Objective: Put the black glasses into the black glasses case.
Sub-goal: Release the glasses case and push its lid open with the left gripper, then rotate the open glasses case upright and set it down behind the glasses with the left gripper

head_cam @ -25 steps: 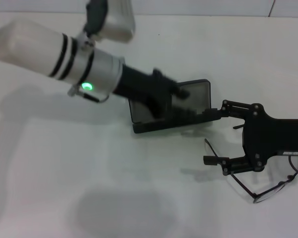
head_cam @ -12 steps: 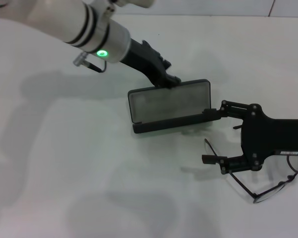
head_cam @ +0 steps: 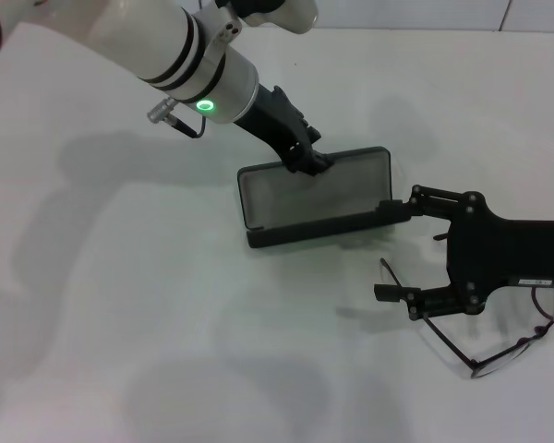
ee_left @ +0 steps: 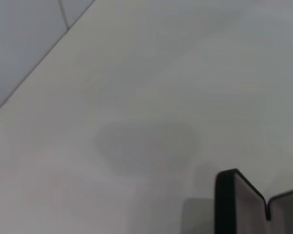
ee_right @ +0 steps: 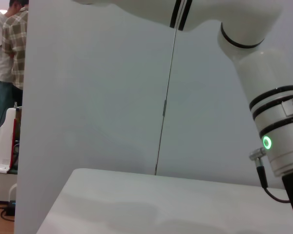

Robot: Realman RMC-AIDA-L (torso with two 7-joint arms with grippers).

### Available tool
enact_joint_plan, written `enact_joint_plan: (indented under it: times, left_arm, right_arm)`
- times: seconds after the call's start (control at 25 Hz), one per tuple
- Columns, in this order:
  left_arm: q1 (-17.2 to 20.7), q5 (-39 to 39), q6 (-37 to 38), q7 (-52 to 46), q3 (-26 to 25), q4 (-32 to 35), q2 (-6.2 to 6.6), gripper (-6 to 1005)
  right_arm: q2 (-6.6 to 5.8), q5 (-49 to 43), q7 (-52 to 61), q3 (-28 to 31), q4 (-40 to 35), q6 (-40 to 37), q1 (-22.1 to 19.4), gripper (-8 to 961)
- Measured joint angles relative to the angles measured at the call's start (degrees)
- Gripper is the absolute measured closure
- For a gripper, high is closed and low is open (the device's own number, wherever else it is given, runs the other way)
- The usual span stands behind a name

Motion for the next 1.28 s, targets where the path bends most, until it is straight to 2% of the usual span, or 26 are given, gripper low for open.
enact_joint_plan:
  times: [0.16,0.36,0.6,0.8,1.04,1.12,1.28]
  left_arm:
    - [0.29,0.96,-2.75,-1.94,3.49,-0.25,0.02,542]
    - [0.63,1.44,-5.78,-3.89,8.00,-0.31,0.03,748]
    - [1.38,1.08,-5.70,-4.01,8.18,1.71,0.03,874]
    - [6.34,0.43,-6.00,-3.12,9.03,9.97,-0.43,876]
    - [14.70,-7.56,-10.52,4.71,15.15,20.20,-0.25,877]
    - [17.09,-11.79,-13.00,10.01,16.49,21.21,-0.34,878]
    - [18.76,-18.53,-16.11,18.15,17.42,20.44,-0.24,889]
  right_arm:
    - [0.00,0.10,-0.02,0.00,0.00,0.00,0.07,85]
    - [0.00,0.21,-0.03,0.00,0.00,0.00,0.13,85]
    - [0.00,0.25,-0.06,0.25,-0.01,-0.01,0.13,84]
    - [0.00,0.37,-0.49,0.38,-0.01,-0.03,-0.05,84]
    - [-0.01,0.50,-0.88,0.53,0.05,0.02,-0.42,85]
    - [0.00,0.52,-1.06,0.54,0.07,0.07,-0.43,85]
    - [0.00,0.56,-1.25,0.54,0.11,0.12,-0.45,85]
